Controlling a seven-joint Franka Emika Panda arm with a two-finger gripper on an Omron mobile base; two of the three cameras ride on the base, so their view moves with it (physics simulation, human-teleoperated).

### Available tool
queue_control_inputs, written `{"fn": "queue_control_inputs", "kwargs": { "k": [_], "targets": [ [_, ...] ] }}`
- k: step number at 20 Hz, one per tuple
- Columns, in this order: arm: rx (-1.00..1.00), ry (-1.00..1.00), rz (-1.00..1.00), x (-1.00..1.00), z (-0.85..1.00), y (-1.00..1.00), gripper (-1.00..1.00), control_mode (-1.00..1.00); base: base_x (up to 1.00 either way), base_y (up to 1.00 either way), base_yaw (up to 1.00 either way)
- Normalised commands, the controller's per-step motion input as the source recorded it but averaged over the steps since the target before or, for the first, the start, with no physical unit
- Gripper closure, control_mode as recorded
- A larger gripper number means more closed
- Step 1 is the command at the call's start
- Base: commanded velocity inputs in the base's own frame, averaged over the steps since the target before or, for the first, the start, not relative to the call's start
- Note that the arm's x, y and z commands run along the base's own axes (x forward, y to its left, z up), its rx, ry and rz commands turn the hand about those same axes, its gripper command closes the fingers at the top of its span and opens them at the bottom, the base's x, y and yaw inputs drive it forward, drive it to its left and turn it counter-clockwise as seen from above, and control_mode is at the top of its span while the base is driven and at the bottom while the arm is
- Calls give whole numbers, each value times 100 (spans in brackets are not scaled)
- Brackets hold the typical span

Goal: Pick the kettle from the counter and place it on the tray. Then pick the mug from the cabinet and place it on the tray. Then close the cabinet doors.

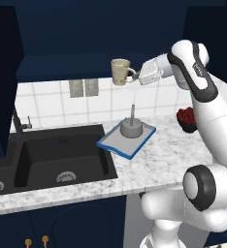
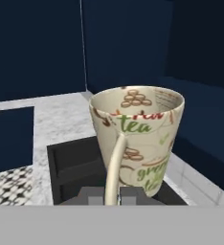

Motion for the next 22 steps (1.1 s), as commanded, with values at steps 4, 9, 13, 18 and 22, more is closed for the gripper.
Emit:
{"fn": "queue_control_inputs", "kwargs": {
  "k": [4, 9, 13, 18, 22],
  "targets": [
    [7, 1, 0, -8, -95, -54, 100, -100, 0, 0, 0],
    [5, -1, 0, -14, -100, -39, 100, -100, 0, 0, 0],
    [6, 0, 0, 3, -96, -30, 100, -100, 0, 0, 0],
    [4, 0, 1, 44, -77, -7, 100, -100, 0, 0, 0],
    [0, 0, 5, 32, -85, 0, 100, -100, 0, 0, 0]
  ]
}}
